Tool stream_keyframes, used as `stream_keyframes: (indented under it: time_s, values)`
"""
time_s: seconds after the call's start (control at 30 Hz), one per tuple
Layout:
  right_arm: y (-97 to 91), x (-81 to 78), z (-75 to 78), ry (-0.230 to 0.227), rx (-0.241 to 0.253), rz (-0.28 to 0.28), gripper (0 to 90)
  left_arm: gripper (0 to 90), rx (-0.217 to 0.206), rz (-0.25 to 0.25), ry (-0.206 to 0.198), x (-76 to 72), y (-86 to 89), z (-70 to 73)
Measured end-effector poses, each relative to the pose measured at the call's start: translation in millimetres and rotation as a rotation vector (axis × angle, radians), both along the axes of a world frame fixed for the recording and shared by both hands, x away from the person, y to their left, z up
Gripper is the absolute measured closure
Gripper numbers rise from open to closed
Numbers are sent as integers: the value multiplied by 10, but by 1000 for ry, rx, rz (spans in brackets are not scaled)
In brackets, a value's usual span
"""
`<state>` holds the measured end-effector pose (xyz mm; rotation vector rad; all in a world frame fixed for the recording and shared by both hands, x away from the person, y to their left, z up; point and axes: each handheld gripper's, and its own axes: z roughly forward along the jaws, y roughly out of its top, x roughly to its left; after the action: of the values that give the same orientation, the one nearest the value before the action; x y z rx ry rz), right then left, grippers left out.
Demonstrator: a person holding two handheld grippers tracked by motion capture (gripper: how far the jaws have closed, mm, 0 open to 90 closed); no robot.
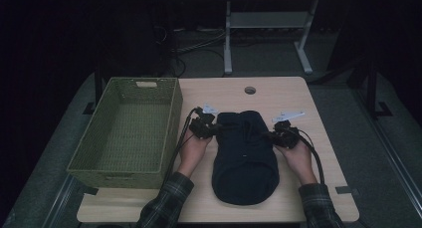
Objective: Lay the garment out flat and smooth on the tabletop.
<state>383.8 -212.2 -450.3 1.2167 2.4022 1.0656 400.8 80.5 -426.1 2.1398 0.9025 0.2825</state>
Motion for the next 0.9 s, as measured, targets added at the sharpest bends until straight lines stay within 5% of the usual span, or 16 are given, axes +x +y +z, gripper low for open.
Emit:
stream_keyframes:
  time_s: [0.1,0.4,0.47,0.67,0.9]
  values:
    - [-15,-108,11,-2,-4,15,897,897,-9,-55,19,-159,-84,-20]
    - [-12,-268,-136,52,-58,46,898,898,165,-58,57,-192,-89,-319]
    - [-22,-289,-141,57,-52,44,898,899,143,-46,62,-184,-37,-330]
    - [26,-408,-133,62,-64,77,899,899,163,-46,62,-217,33,-319]
    - [50,-555,-125,69,-68,107,899,899,176,-54,50,-450,65,-316]
